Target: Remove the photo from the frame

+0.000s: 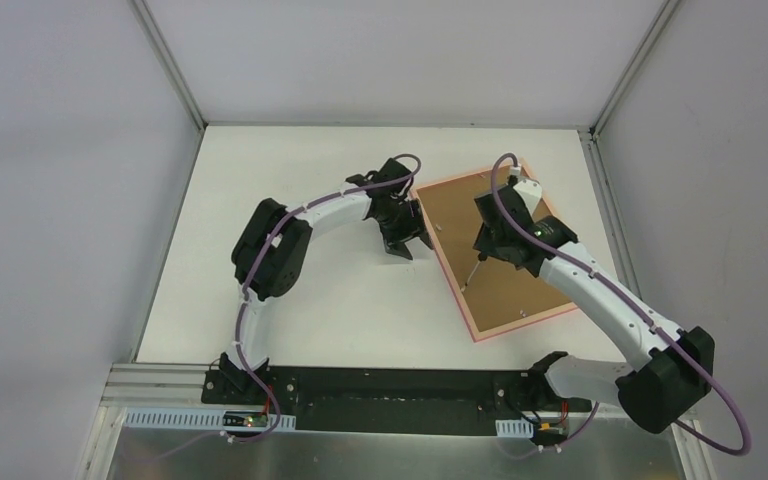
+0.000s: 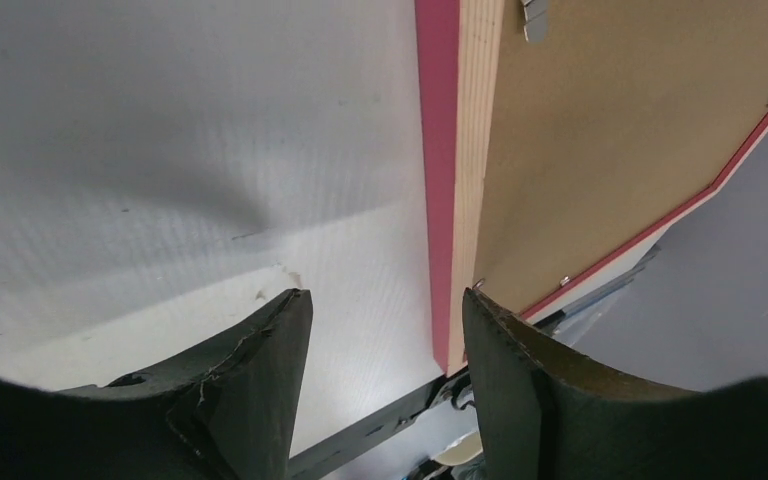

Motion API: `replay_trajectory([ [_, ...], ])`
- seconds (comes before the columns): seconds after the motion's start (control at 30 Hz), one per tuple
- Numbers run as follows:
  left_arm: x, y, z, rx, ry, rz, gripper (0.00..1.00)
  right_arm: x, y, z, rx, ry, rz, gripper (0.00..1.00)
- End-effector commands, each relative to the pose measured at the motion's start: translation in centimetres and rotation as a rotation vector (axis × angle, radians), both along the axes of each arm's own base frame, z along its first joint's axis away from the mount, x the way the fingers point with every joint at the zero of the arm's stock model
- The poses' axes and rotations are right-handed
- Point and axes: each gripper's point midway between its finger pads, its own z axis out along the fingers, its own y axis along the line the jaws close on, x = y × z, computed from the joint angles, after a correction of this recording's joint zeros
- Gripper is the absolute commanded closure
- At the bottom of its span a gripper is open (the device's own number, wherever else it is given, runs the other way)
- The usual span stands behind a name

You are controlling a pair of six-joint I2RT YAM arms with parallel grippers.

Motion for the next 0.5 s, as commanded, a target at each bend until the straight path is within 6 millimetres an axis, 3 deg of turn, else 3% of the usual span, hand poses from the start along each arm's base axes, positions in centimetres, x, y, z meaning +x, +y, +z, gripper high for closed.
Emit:
replay_trajectory([
  [0.0, 1.5, -2.3, 0.1, 0.018, 0.002, 0.143, 0.42, -0.7, -0.5, 0.8, 0.02, -0.023, -0.016, 1.0],
  [0.13, 1.5, -3.3, -0.8, 0.045, 0.009, 0.2, 0.42, -1.2, -0.8, 0.7, 0.029, -0.03, -0.013, 1.0],
  [0.3, 1.9, -3.0, -2.8, 0.086, 0.069, 0.341, 0.46, -1.2, -1.2, 0.6, 0.016, -0.047, -0.015, 1.0],
  [0.47, 2.8, -3.8, -3.1, 0.077, 0.063, 0.392, 0.48, -1.2, -0.9, 0.5, 0.024, -0.051, 0.003, 1.0],
])
